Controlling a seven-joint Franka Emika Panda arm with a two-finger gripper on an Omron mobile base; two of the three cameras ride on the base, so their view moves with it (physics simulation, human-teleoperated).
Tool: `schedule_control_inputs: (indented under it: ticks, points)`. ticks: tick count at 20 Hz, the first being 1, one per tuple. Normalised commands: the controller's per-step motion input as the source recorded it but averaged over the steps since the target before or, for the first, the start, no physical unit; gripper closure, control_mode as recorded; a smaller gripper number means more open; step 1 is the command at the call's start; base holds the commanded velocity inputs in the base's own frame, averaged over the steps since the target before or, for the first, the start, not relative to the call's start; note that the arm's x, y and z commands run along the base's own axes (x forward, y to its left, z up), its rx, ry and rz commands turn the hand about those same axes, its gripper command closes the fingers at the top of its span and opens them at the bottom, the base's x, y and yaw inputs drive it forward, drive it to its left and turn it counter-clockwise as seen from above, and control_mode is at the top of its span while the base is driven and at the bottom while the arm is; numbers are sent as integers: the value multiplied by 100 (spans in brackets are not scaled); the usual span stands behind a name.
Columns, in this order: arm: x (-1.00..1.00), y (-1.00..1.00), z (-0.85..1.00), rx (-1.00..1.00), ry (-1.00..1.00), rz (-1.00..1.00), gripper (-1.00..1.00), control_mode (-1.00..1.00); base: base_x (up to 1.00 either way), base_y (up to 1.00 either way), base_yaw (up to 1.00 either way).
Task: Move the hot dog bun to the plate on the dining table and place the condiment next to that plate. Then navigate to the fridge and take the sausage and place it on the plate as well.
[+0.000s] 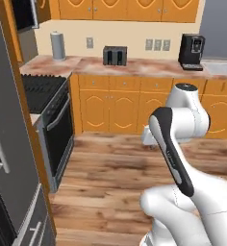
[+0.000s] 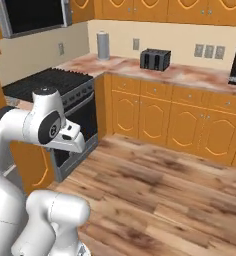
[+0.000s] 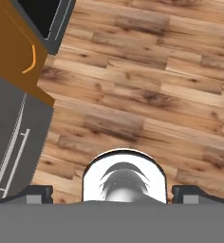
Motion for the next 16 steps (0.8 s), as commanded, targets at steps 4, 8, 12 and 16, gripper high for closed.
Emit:
schedule_control_inputs:
  ticks: [4,8,12,16]
  points:
    - [0,0,0,0,0,0,-100,100,100,-10,58]
    - [0,0,0,0,0,0,-100,100,88,-24,60]
    - [0,0,0,0,0,0,-100,100,71,-30,63]
    - [0,0,0,0,0,0,-100,100,64,-21,67]
